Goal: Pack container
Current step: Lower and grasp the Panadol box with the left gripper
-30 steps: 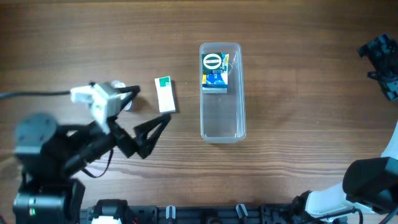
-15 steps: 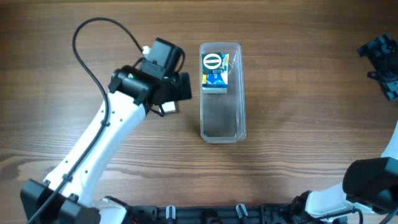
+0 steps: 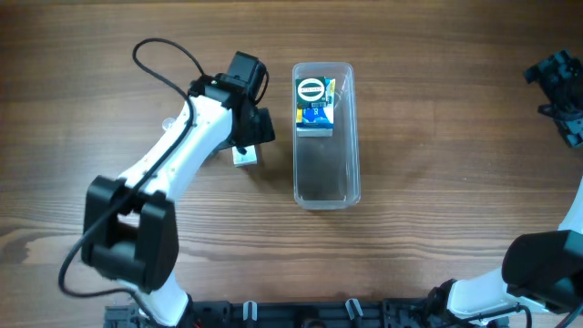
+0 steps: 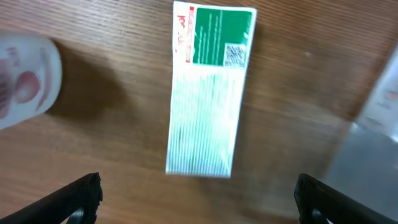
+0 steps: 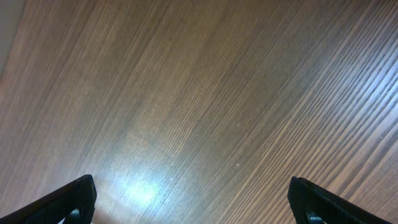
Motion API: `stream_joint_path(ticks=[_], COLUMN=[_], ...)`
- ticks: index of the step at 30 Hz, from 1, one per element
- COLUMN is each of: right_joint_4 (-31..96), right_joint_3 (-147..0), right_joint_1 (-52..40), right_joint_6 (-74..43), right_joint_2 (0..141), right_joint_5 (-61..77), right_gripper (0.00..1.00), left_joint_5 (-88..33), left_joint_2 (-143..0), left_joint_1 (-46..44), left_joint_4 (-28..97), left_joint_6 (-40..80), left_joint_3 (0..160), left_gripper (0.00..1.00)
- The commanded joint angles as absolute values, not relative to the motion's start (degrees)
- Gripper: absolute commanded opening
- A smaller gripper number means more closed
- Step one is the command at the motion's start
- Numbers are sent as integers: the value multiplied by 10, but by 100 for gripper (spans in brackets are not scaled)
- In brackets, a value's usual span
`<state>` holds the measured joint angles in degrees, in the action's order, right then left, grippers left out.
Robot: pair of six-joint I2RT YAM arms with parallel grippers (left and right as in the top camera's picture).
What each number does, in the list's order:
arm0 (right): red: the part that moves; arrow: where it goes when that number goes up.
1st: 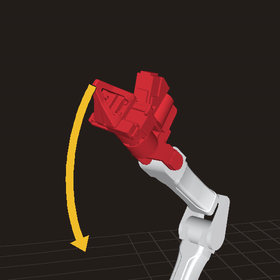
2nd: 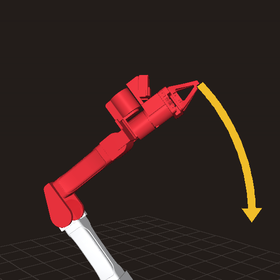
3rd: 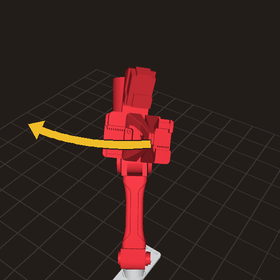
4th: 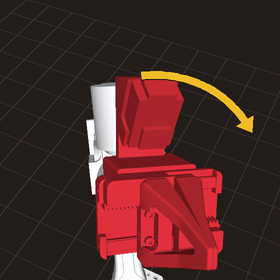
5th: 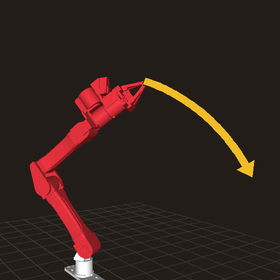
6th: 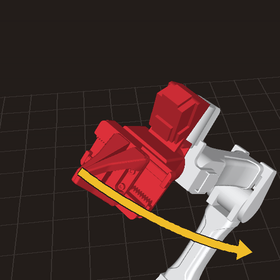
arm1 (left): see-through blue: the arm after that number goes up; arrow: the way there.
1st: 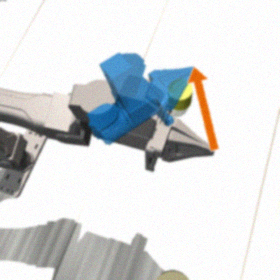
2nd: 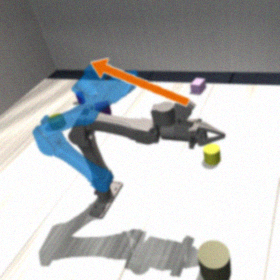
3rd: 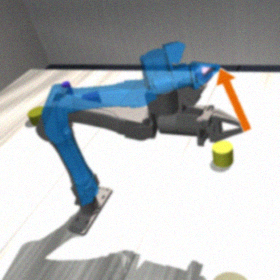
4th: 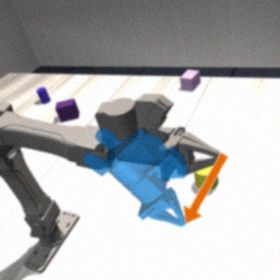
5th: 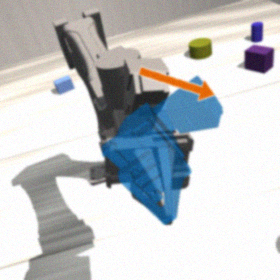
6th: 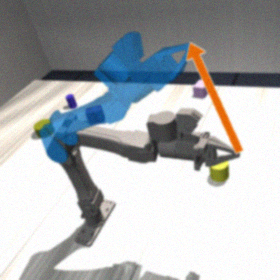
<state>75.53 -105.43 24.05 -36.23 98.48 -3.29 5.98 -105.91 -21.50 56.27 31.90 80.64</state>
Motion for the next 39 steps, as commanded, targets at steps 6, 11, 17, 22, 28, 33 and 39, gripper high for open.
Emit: stream_joint_path(ticks=[6, 11, 17, 22, 28, 33, 39], right_joint_4=[754, 754, 754, 754, 754, 754, 754], right_joint_3=[-1053, -1053, -1053, -1053, -1053, -1053, -1053], right_joint_1=[240, 240, 240, 240, 240, 240, 240], right_joint_6=[-371, -371, -371, -371, -371, -371, -371], right_joint_2=[993, 993, 993, 993, 993, 993, 993], right_joint_5=[-43, -43, -43, -43, -43, -43, -43], right_gripper=[100, 100, 100, 100, 100, 100, 100], left_joint_5=[11, 26, 23, 5, 5, 13, 13], left_joint_2=[-1132, -1151, -1152, -1153, -1167, -1175, -1175], left_joint_1=[-197, -193, -180, -180, -180, -180, -180], left_joint_4=[500, 496, 495, 462, 459, 460, 461], left_joint_6=[287, 277, 256, 242, 236, 236, 236], left_joint_3=[814, 814, 802, 780, 778, 778, 778], left_gripper=[100, 100, 100, 100, 98, 96, 62])
